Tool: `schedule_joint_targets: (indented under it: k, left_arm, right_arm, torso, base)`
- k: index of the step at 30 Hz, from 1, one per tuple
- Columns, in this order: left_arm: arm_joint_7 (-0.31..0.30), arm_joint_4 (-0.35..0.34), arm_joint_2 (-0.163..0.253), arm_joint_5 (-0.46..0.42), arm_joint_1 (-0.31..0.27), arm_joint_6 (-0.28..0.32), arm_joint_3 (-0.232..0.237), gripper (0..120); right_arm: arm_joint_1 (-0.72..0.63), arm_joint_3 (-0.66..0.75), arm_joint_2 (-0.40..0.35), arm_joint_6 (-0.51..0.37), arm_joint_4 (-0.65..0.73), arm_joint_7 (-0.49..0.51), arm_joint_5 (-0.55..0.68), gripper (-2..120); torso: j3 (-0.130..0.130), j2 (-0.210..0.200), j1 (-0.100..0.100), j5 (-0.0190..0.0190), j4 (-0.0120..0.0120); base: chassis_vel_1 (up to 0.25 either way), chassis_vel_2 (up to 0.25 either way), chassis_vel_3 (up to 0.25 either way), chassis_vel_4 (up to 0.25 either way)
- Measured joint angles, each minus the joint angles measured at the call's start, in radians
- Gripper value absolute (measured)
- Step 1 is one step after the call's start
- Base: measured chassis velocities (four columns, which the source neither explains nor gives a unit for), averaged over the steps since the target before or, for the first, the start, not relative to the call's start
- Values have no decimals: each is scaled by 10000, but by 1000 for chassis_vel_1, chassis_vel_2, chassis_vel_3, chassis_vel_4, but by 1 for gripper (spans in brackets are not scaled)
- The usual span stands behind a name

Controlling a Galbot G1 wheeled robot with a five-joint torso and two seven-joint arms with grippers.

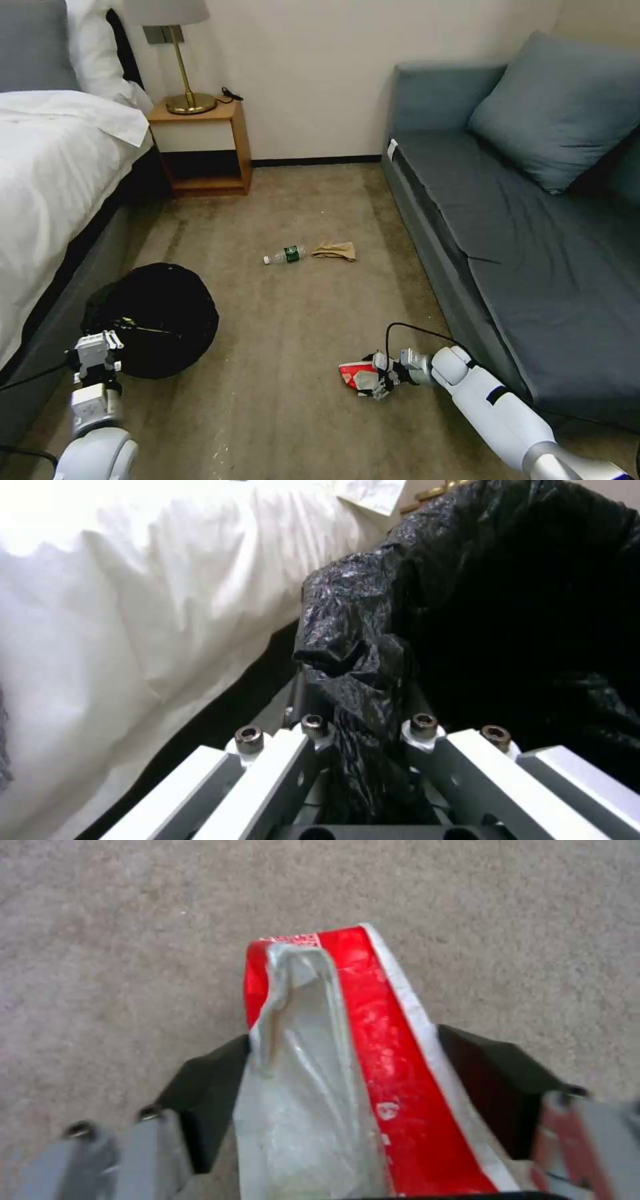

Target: Pick up the trash bin, then pick up the garbage on the floor and place it into the trash bin.

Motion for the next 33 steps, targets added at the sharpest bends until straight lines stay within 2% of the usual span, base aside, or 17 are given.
schedule_joint_targets:
  k: [3, 4, 7, 8, 12, 14, 17, 18, 20, 24, 33]
  left_arm:
    - [1, 11, 0, -6, -63, -1, 41, 7]
    - [1, 11, 0, -6, -63, -1, 41, 7]
    - [4, 7, 0, -10, -159, 32, 104, 7]
    - [4, 7, 0, -10, -159, 32, 104, 7]
    - [6, -2, -1, -10, -187, 48, 134, 7]
    - [6, -3, 0, -9, -178, 48, 134, 7]
    - [13, -4, -3, -8, -119, 38, 131, 7]
    - [13, -4, -3, -8, -119, 38, 131, 7]
    - [19, -4, -14, -3, -76, 18, 121, 7]
    - [43, -4, -38, 34, -58, -32, 118, 7]
    - [58, -3, -133, 190, -159, -40, 150, 7]
  right_arm:
    - [124, 119, 78, 81, -234, -86, -93, 59]
    - [124, 119, 78, 81, -234, -86, -93, 59]
    - [147, 170, 106, 144, -321, -115, -154, 46]
    - [147, 170, 106, 144, -321, -115, -154, 46]
    - [78, 214, 117, 192, -304, -150, -222, 28]
    - [63, 231, 119, 196, -293, -155, -237, 25]
    - [26, 253, 120, 200, -230, -168, -244, 11]
    - [26, 253, 120, 200, -230, -168, -244, 11]
    - [12, 276, 128, 200, -187, -206, -247, 1]
    - [24, 291, 166, 194, -52, -237, -174, 0]
    - [595, -314, 492, 1, 1013, 152, 1046, 0]
  torso:
    - [0, 0, 0, 0, 1]
    - [0, 0, 0, 0, 1]
    - [-1, 0, 0, -1, -1]
    - [-1, 0, 0, -1, -1]
    - [0, 0, 0, 0, 0]
    - [0, 0, 0, 0, 0]
    - [0, 0, 0, 0, 0]
    - [0, 0, 0, 0, 0]
    - [1, 0, 0, 0, -1]
    - [1, 0, 0, 0, -1]
    - [1, 0, 0, -2, -1]
  base:
    - [0, 0, 0, 0]
    - [0, 0, 0, 0]
    - [0, 0, 0, 0]
    - [0, 0, 0, 0]
    - [0, 0, 0, 0]
    - [0, 0, 0, 0]
    - [0, 0, 0, 0]
    - [0, 0, 0, 0]
    - [0, 0, 0, 0]
    - [0, 0, 0, 0]
    - [0, 0, 0, 0]
